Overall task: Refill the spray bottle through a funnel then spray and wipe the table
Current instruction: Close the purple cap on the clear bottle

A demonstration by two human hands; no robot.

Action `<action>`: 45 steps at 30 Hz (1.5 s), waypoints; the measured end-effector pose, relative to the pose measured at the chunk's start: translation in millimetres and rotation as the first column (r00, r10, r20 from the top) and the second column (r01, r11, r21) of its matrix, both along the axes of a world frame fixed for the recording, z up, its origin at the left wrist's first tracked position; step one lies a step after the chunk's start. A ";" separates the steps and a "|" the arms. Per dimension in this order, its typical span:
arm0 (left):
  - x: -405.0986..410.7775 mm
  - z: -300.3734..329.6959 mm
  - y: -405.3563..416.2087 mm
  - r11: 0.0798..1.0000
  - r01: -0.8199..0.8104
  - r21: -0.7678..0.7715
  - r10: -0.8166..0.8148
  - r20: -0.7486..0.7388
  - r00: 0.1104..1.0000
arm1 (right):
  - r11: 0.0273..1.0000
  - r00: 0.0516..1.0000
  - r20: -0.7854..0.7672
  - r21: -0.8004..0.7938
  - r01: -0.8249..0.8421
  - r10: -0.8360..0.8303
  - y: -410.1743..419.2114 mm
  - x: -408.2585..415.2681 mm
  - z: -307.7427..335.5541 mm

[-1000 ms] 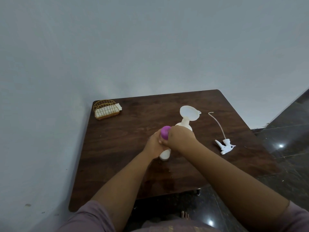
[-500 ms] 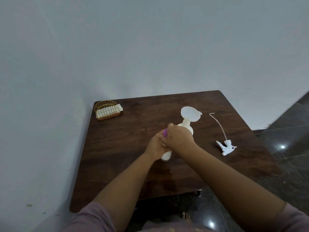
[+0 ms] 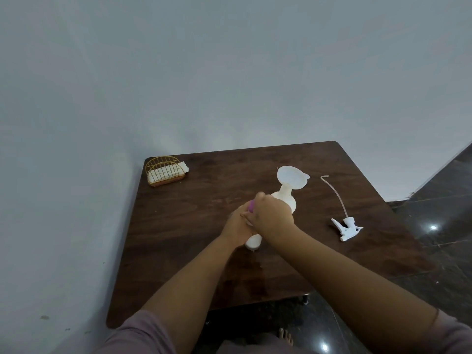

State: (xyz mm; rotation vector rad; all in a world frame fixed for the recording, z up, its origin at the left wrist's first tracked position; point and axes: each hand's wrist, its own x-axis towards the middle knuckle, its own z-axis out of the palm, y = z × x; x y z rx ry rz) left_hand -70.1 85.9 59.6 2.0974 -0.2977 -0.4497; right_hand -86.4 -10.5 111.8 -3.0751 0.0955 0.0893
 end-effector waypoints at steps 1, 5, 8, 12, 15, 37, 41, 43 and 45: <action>-1.5 0.9 1.1 1.000 -0.011 -0.013 0.011 -0.016 1.000 | 1.000 0.999 -0.032 -0.022 0.003 -0.004 -1.8 0.1 4.4; 5.2 -11.3 5.7 1.000 0.016 0.008 -0.016 -0.004 1.000 | 0.997 0.996 -0.092 -0.079 -0.006 -0.001 -16.8 -1.9 27.6; 5.2 -5.4 3.6 0.999 0.039 0.037 -0.039 -0.016 0.999 | 0.995 0.993 0.070 -0.050 -0.091 0.094 -15.1 -1.8 14.3; 3.9 -3.3 -4.1 0.988 0.027 0.155 -0.038 0.066 0.997 | 0.972 0.971 0.087 -0.101 -0.212 0.221 -5.1 1.0 -4.8; 3.6 -2.5 -7.1 0.985 -0.013 0.171 0.006 0.044 0.999 | 0.968 0.972 0.130 -0.185 -0.171 0.196 -0.9 2.4 0.3; 7.3 -1.4 -8.3 0.977 0.057 0.207 -0.061 0.013 0.998 | 0.979 0.977 0.106 -0.115 -0.170 0.183 -8.8 14.2 -10.6; 0.4 0.9 -11.1 0.967 0.033 0.253 -0.057 0.091 0.994 | 0.982 0.985 0.107 -0.147 -0.122 0.138 -4.6 8.3 -10.3; -2.0 -2.3 -11.7 0.968 0.011 0.252 -0.033 0.083 0.996 | 0.981 0.987 0.089 -0.153 -0.118 0.133 -2.6 4.1 -6.9; -3.8 -4.3 -12.9 0.974 -0.032 0.225 0.018 0.066 0.998 | 0.962 0.982 0.061 -0.219 -0.162 0.179 0.4 0.7 -2.8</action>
